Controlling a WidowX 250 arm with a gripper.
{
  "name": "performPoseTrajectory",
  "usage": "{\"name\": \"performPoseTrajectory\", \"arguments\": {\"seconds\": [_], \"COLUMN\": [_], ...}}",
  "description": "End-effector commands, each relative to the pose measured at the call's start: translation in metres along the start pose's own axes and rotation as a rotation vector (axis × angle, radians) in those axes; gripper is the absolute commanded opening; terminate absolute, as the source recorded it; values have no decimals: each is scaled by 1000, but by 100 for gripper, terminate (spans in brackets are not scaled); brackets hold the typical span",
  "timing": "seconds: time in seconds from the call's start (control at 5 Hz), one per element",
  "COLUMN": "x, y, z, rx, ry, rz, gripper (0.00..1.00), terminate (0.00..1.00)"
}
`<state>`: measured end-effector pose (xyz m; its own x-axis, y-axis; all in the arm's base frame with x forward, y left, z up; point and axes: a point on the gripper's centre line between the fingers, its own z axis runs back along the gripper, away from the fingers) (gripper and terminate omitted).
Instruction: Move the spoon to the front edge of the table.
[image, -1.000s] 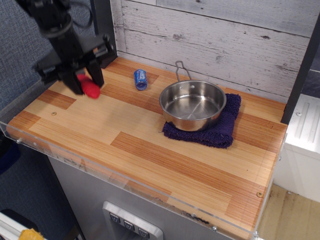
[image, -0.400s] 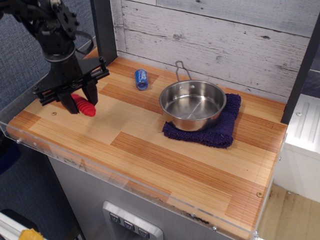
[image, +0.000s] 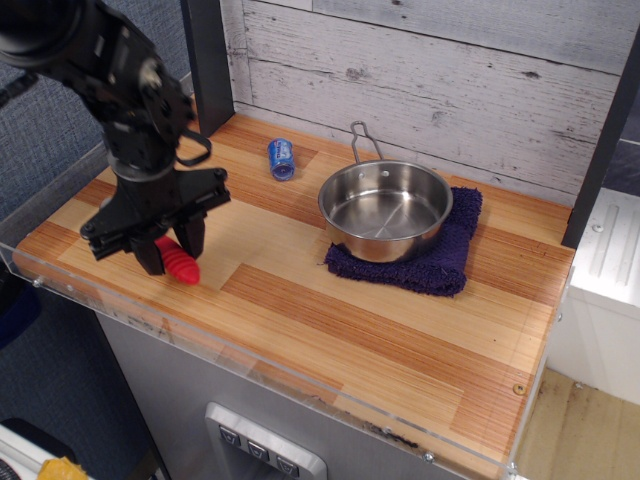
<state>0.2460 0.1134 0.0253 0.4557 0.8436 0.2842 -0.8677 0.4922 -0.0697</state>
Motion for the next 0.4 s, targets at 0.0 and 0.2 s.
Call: {"name": "performPoseTrajectory", "arguments": {"seconds": [0.0,0.2], "x": [0,1], "y": [-4,-6], "z": [8,9], "rx": [4,17], "ry": [-19,-20], "rz": [9,-14], "gripper": [100,100], "terminate": [0,0]}}
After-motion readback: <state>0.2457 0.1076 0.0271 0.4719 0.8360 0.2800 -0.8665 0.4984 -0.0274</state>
